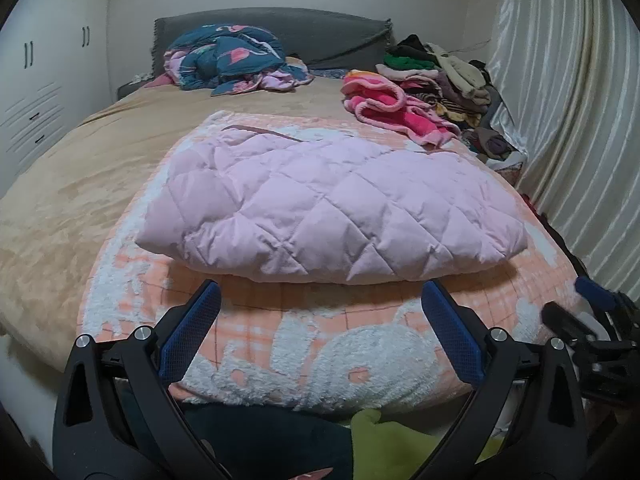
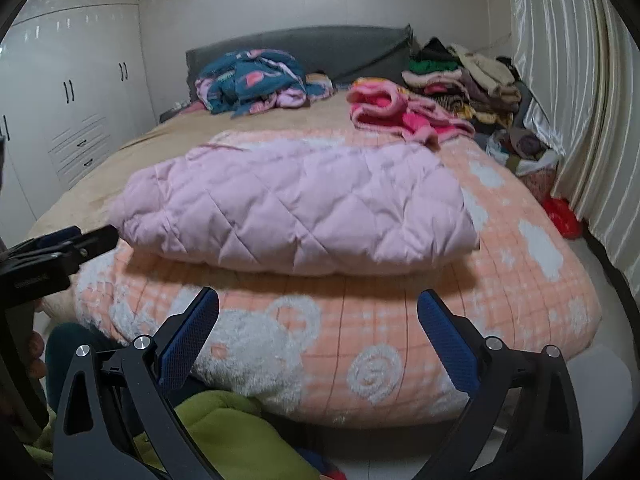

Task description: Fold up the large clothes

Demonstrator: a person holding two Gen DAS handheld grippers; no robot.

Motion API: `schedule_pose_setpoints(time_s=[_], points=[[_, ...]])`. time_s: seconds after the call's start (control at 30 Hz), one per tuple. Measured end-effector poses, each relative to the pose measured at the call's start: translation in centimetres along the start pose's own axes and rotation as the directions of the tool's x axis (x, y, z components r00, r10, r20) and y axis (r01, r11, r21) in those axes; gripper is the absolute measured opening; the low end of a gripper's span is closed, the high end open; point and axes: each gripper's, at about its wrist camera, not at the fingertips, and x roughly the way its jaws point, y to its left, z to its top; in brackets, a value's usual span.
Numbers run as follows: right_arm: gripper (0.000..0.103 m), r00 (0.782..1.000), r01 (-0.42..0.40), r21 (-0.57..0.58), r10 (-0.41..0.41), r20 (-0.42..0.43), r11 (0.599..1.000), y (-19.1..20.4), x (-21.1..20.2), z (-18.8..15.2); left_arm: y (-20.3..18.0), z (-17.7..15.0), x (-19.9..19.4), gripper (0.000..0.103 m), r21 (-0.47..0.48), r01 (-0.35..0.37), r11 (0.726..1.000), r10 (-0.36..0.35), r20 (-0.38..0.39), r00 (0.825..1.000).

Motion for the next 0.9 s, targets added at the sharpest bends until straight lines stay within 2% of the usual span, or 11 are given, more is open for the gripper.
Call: schedule_pose_setpoints(time_s=[0.9], points=[[0.099, 0.999, -0.013, -0.02, 0.014, 0.044, 1.0, 0.6, -0.8, 0.3, -0.2, -0.5, -0.3, 0.094, 0.006, -0.012, 1.0, 0.012, -0.007, 1.0]])
